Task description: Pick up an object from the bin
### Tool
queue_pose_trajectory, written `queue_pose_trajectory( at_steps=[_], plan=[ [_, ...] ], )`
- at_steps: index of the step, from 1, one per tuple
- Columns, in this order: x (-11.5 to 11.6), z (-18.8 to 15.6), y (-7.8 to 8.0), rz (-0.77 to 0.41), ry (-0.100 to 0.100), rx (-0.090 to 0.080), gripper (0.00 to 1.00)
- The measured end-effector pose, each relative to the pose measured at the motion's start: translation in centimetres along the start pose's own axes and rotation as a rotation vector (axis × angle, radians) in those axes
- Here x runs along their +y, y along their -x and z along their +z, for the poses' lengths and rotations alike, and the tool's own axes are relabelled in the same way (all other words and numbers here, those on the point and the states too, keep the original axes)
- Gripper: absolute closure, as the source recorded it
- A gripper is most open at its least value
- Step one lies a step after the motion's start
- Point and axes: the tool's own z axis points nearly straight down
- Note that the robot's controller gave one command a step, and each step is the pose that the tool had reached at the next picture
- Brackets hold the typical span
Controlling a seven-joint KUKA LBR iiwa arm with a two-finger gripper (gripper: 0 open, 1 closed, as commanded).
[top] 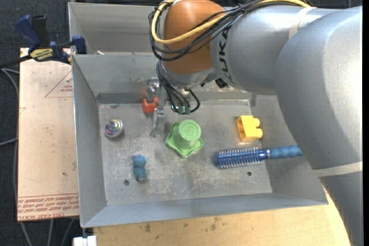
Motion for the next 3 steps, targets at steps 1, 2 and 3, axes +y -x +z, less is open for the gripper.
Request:
queue_pose_trajectory(
  at_steps=[1, 2, 3],
  plan=[
    [-4.3, 0.6, -8.2, -0.089, -0.003, 0.005, 0.00],
    [1.5, 5.3, -13.7, -0.128, 0.001, 0.008, 0.00],
    [4.5, 6.3, -8.7, -0.148, 0.002, -0.006, 0.00]
  ],
)
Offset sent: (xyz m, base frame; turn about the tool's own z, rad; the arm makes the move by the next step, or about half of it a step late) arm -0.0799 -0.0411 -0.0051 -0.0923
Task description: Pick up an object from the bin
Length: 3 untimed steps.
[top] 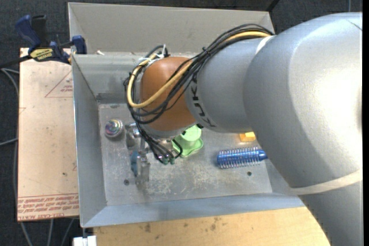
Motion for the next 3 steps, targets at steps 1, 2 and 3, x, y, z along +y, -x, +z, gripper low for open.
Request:
queue_pose_trajectory(
  at_steps=[1, 2, 3],
  plan=[
    [-0.2, 0.0, -0.2, 0.004, -0.001, 0.004, 1.00],
    [-0.2, 0.0, -0.2, 0.004, -0.001, 0.004, 0.00],
    [-7.7, -0.3, -0.3, 0.001, -0.005, 0.005, 0.00]
  ],
)
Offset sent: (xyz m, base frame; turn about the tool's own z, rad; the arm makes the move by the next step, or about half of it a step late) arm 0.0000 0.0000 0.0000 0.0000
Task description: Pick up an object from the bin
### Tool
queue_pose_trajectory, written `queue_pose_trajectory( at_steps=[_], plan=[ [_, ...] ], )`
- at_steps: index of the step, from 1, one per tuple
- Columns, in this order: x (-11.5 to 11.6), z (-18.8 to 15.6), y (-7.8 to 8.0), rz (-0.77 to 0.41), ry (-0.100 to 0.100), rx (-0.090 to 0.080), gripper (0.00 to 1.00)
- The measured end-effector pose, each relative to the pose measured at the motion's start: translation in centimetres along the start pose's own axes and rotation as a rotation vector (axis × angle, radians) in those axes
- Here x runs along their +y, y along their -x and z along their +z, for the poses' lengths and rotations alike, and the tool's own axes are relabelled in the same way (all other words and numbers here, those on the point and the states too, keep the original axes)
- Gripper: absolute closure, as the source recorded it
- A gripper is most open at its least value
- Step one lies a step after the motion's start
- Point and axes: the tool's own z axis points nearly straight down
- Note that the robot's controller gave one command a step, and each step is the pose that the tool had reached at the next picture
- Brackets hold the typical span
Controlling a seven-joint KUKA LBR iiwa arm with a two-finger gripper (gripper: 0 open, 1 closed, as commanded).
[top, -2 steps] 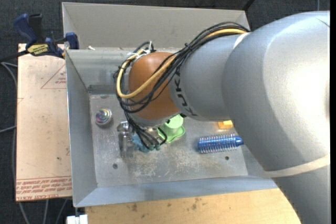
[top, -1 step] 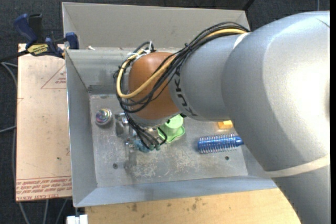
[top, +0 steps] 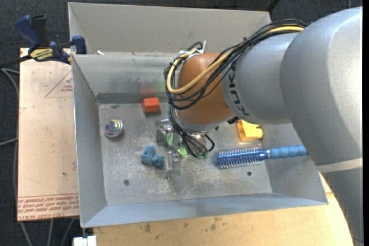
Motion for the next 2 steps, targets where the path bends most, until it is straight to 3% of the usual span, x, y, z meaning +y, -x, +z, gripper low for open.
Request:
queue_pose_trajectory(
  at_steps=[1, 2],
  plan=[
    [0.6, 0.0, 0.0, -0.006, 0.004, 0.000, 1.00],
    [3.0, -14.6, 2.8, -0.001, 0.005, -0.013, 1.00]
  ],
)
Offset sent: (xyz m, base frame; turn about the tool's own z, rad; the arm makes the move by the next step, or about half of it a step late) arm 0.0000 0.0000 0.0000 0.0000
